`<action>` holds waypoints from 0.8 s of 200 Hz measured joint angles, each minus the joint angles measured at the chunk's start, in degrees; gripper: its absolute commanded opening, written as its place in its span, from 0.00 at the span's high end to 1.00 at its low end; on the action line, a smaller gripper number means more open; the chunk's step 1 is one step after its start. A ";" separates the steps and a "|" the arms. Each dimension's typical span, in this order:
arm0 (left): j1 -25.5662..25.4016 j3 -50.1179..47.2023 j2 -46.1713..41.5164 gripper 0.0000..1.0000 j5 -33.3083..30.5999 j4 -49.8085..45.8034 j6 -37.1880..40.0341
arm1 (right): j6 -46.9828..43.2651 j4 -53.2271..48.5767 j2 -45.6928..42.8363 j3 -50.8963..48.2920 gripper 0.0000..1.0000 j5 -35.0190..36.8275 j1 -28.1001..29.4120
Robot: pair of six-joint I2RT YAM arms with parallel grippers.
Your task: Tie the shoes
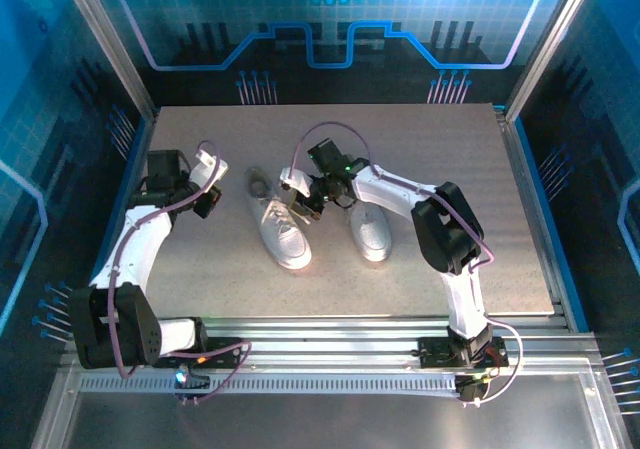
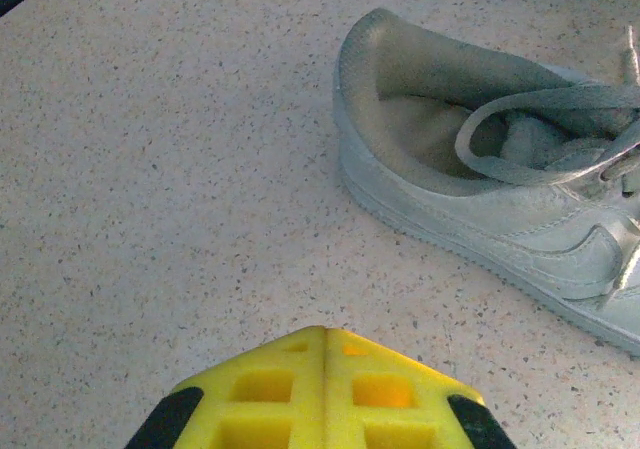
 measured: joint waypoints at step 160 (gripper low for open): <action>-7.89 12.66 19.82 0.38 14.34 -5.99 31.12 | -1.42 -2.25 2.21 2.82 0.81 0.07 0.02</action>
